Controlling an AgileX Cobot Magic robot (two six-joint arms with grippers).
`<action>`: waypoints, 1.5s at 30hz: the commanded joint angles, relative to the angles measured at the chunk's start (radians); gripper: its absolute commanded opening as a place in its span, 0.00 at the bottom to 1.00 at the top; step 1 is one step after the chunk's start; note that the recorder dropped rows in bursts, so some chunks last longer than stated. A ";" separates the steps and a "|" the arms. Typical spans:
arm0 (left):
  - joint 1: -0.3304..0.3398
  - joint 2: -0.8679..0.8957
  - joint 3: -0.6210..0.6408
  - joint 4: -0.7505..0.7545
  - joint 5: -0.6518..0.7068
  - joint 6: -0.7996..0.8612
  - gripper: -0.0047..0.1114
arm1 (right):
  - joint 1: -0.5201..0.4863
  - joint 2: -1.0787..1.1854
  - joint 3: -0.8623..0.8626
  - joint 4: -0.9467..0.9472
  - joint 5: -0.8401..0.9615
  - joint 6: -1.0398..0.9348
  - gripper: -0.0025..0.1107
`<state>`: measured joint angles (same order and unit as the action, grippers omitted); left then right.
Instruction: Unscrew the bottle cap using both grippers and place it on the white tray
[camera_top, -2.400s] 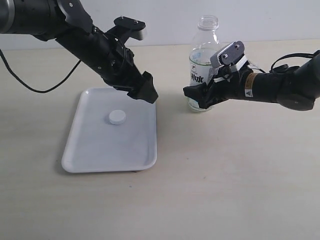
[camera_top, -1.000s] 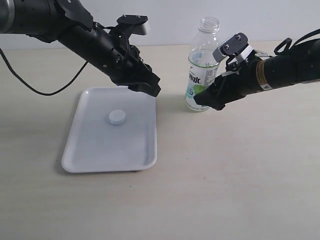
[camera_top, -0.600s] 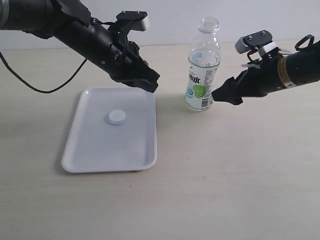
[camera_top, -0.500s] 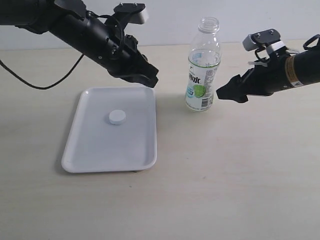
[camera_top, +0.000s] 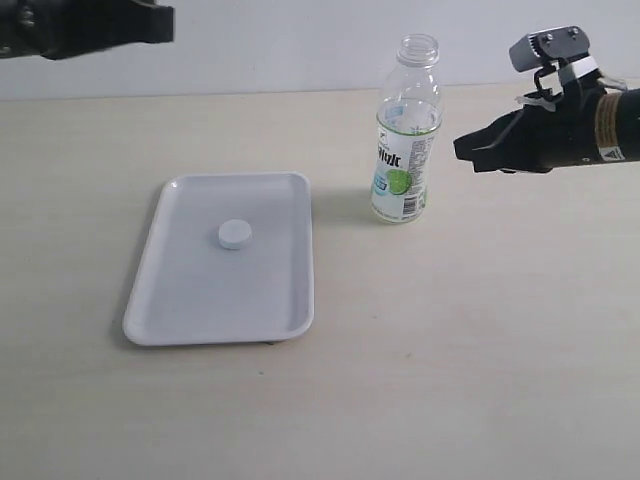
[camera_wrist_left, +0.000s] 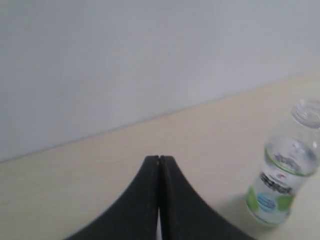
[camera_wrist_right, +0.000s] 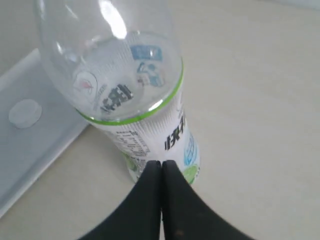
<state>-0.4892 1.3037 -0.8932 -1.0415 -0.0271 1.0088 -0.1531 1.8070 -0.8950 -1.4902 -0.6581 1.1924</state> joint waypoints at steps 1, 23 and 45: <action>0.002 -0.189 0.096 0.013 -0.171 -0.047 0.04 | -0.006 -0.126 0.115 0.281 -0.022 -0.276 0.02; 0.000 -0.681 0.482 0.717 -0.477 -0.711 0.04 | -0.006 -0.778 0.686 0.707 -0.439 -0.806 0.02; 0.000 -0.761 0.579 0.721 -0.402 -0.685 0.04 | -0.006 -1.559 0.810 0.754 0.158 -0.609 0.02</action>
<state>-0.4892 0.5465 -0.3180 -0.3321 -0.4681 0.3075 -0.1538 0.2968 -0.0912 -0.7441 -0.5873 0.5421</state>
